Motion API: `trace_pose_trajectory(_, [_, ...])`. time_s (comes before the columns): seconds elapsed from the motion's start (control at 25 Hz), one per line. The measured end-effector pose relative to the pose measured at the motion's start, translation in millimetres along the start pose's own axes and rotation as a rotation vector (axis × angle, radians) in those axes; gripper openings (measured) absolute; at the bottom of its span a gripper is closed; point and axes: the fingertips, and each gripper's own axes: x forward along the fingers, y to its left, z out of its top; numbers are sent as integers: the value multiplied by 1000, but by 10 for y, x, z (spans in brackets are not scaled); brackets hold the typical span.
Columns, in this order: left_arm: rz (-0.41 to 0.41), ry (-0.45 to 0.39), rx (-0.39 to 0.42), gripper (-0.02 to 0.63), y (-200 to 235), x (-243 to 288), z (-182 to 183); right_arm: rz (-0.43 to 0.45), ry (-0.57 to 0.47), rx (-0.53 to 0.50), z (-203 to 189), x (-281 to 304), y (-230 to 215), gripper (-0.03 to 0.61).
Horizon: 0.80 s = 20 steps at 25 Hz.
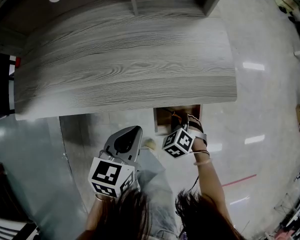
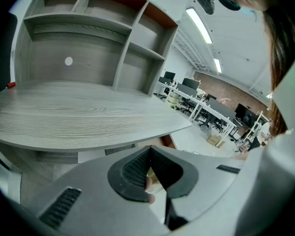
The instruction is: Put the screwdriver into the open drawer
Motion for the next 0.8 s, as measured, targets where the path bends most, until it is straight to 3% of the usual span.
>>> trace_pose_trajectory(0.8, [-23,17,7,17,-115,97,-64,48,39,30,2,27,40,91])
